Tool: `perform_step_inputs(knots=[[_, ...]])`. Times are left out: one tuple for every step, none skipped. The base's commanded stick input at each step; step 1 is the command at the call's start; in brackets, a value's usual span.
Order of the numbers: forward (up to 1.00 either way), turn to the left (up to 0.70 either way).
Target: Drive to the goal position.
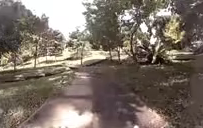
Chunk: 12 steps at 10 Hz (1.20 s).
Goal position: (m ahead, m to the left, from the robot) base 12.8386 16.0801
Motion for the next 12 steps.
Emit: perform_step_inputs(knots=[[0.45,0.00],[0.45,0.00],[0.45,0.00],[0.45,0.00],[0.45,0.17],[0.45,0.27],[0.45,0.27],[0.45,0.27],[0.45,0.27],[0.45,0.27],[0.45,0.27],[0.45,0.27]])
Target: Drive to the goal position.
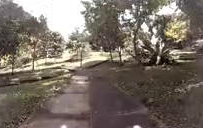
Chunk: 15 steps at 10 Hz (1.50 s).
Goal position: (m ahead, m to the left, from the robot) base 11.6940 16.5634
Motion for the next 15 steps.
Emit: perform_step_inputs(knots=[[0.45,0.00],[0.45,0.00],[0.45,0.00],[0.45,0.00],[0.45,0.00],[0.45,0.00],[0.45,0.00],[0.45,0.00],[0.45,0.00],[0.45,0.00],[0.45,0.00],[0.45,0.00],[0.45,0.16],[0.45,0.27],[0.45,0.27]])
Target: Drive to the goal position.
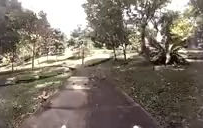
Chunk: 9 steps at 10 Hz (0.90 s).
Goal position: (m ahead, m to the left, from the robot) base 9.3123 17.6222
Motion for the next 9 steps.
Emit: perform_step_inputs(knots=[[0.45,0.27],[0.45,0.27],[0.45,0.27],[0.45,0.27],[0.45,0.27],[0.45,0.27],[0.45,0.27],[0.45,0.00],[0.45,0.00]])
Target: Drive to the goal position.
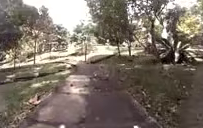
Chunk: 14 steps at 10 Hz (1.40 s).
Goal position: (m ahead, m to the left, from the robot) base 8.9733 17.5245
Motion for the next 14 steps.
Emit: perform_step_inputs(knots=[[0.45,0.00],[0.45,0.00],[0.45,0.00],[0.45,0.00],[0.45,0.00],[0.45,0.00],[0.45,0.02],[0.45,0.09],[0.45,0.26],[0.45,0.27],[0.45,0.27],[0.45,0.27],[0.45,0.27],[0.45,0.27]])
